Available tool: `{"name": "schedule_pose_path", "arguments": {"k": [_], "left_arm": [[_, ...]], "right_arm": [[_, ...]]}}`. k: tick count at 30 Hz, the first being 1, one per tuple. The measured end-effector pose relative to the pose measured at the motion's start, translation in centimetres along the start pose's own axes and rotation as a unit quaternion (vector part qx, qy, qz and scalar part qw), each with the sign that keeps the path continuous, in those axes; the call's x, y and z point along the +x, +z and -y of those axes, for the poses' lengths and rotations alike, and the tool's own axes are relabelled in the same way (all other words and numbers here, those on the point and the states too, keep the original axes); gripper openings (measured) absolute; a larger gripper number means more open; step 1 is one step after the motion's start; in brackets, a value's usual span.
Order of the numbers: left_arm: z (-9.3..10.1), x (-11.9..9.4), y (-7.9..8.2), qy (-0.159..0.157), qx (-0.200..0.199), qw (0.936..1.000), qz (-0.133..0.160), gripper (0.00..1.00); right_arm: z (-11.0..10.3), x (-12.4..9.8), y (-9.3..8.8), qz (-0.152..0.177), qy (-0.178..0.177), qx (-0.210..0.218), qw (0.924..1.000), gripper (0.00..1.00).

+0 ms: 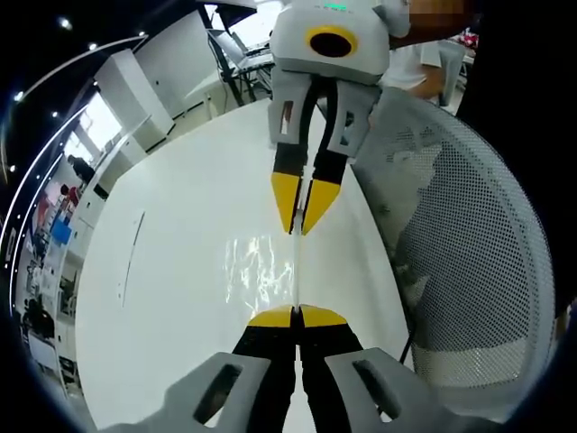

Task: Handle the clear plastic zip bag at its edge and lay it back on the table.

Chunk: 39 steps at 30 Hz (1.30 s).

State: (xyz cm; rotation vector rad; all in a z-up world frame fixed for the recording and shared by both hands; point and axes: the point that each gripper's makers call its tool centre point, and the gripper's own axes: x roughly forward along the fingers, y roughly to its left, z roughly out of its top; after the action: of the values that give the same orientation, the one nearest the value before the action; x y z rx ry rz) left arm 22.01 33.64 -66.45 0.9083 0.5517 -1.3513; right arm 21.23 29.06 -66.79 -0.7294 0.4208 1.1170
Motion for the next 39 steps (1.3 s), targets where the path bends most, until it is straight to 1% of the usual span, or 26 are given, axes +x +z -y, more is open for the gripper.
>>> {"name": "schedule_pose_path", "arguments": {"k": [39], "left_arm": [[0.08, -0.07, -0.44, 0.0, -0.006, 1.0, 0.001, 0.0]], "right_arm": [[-0.04, 0.09, -0.09, -0.001, 0.003, 0.001, 1.0, 0.0]]}}
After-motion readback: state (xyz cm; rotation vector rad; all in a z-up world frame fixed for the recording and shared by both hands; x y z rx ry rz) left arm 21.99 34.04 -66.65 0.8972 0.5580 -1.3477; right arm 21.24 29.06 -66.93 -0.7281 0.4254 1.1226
